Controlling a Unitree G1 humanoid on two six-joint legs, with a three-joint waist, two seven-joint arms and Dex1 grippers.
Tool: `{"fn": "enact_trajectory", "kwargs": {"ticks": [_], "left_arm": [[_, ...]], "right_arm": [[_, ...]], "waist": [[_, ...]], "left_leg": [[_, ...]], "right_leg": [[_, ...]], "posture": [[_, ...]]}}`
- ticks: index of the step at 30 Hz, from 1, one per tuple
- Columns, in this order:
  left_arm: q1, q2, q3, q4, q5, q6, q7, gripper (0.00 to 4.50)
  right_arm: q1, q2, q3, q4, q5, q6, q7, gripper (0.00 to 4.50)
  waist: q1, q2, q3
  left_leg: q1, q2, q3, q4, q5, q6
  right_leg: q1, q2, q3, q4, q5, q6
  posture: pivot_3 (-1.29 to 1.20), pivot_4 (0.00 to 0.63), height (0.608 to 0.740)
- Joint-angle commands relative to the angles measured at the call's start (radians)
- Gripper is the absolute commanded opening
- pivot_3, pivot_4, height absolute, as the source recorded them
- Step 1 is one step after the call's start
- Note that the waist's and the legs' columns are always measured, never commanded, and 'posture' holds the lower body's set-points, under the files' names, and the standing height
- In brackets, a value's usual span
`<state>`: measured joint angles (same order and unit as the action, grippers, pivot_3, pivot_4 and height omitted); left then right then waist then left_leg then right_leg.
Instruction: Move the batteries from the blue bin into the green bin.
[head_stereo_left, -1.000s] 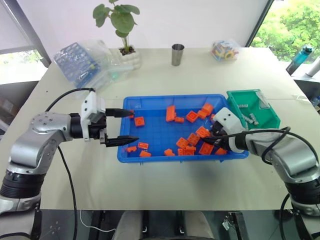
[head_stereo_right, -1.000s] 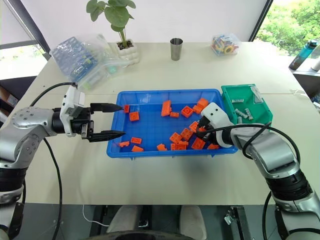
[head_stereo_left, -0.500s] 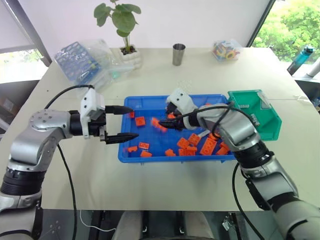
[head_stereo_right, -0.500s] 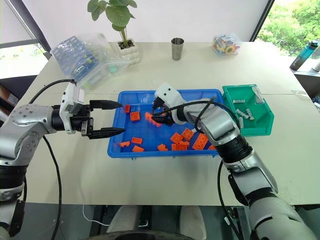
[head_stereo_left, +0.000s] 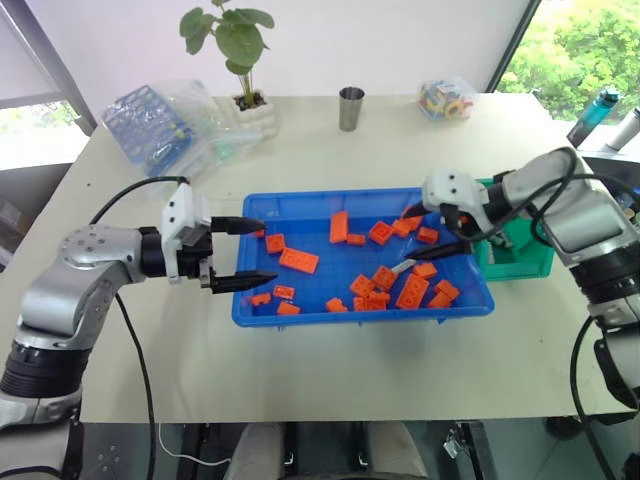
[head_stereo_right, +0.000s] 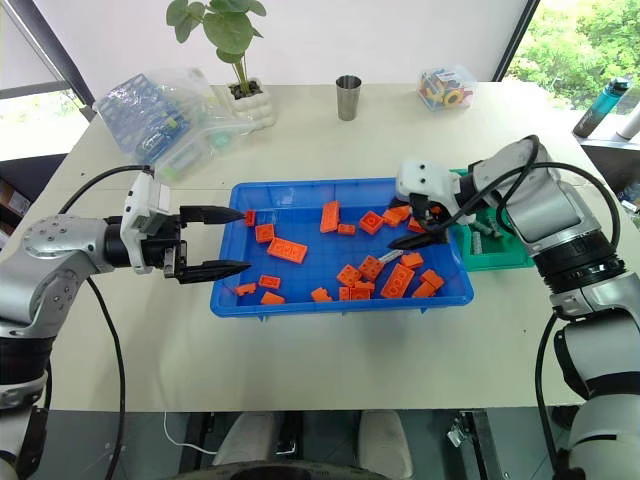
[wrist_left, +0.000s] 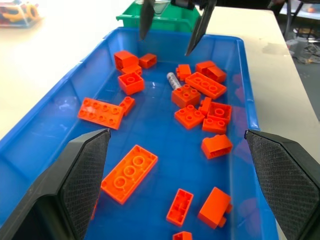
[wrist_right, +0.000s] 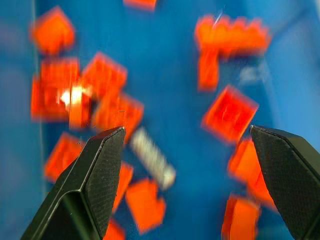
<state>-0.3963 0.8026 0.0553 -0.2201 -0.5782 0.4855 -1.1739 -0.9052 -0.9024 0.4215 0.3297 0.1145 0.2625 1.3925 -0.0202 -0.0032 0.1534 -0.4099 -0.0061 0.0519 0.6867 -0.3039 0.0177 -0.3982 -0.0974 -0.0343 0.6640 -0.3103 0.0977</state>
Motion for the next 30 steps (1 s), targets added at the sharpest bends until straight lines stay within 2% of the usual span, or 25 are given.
{"fn": "enact_trajectory", "kwargs": {"ticks": [1,4,19,22,28,29,30], "left_arm": [[-0.007,0.016,0.035,-0.028,-0.008,-0.011,0.004,4.50],[-0.009,0.022,0.038,-0.031,-0.010,-0.006,0.004,4.50],[-0.027,0.026,0.033,-0.030,-0.012,-0.003,0.000,4.50],[-0.033,0.025,0.031,-0.026,-0.010,-0.005,-0.001,4.50],[-0.028,0.027,0.033,-0.020,-0.007,-0.011,-0.008,4.50],[-0.027,0.027,0.033,-0.022,-0.008,-0.010,-0.007,4.50],[-0.025,0.026,0.033,-0.024,-0.007,-0.011,-0.006,4.50]], "right_arm": [[-0.005,0.026,-0.015,0.049,-0.054,-0.115,0.013,4.09],[0.019,0.035,-0.015,0.067,-0.095,-0.160,0.015,4.09],[0.106,0.095,-0.030,0.077,-0.176,-0.132,-0.035,4.09],[0.125,0.097,-0.030,0.061,-0.179,-0.130,-0.026,3.35],[0.140,0.096,-0.063,0.012,-0.165,-0.111,-0.030,0.35],[0.143,0.094,-0.076,-0.006,-0.159,-0.103,-0.038,0.05],[0.146,0.089,-0.099,-0.040,-0.149,-0.078,-0.054,0.05]], "waist": [[0.000,0.000,0.000],[0.004,0.000,0.000],[0.006,0.000,0.000],[0.007,0.000,0.000],[0.006,0.000,0.000],[0.007,0.000,0.000],[0.007,0.000,0.000]], "left_leg": [[0.000,0.000,0.000,0.000,0.000,0.000],[0.000,0.000,0.000,0.000,0.000,-0.001],[0.000,0.000,-0.001,0.001,0.001,-0.001],[0.000,0.000,-0.001,0.002,0.001,-0.001],[0.000,0.000,-0.002,0.004,0.000,-0.001],[0.000,0.000,-0.002,0.004,0.000,-0.001],[0.000,0.000,-0.002,0.004,0.000,-0.001]], "right_leg": [[0.000,0.000,0.000,0.000,0.000,0.000],[0.000,0.000,0.000,0.000,0.000,0.000],[0.001,0.000,0.000,0.000,0.000,0.000],[0.001,0.000,-0.001,0.000,0.000,0.000],[0.002,0.000,-0.001,0.001,0.000,0.000],[0.002,0.000,-0.001,0.001,0.000,0.000],[0.002,0.000,-0.001,0.001,0.000,0.000]], "posture": [[0.00,0.150,0.716],[0.00,0.150,0.716],[0.00,0.150,0.716],[0.00,0.150,0.716],[0.00,0.150,0.716],[0.00,0.150,0.716],[0.00,0.150,0.716]]}}
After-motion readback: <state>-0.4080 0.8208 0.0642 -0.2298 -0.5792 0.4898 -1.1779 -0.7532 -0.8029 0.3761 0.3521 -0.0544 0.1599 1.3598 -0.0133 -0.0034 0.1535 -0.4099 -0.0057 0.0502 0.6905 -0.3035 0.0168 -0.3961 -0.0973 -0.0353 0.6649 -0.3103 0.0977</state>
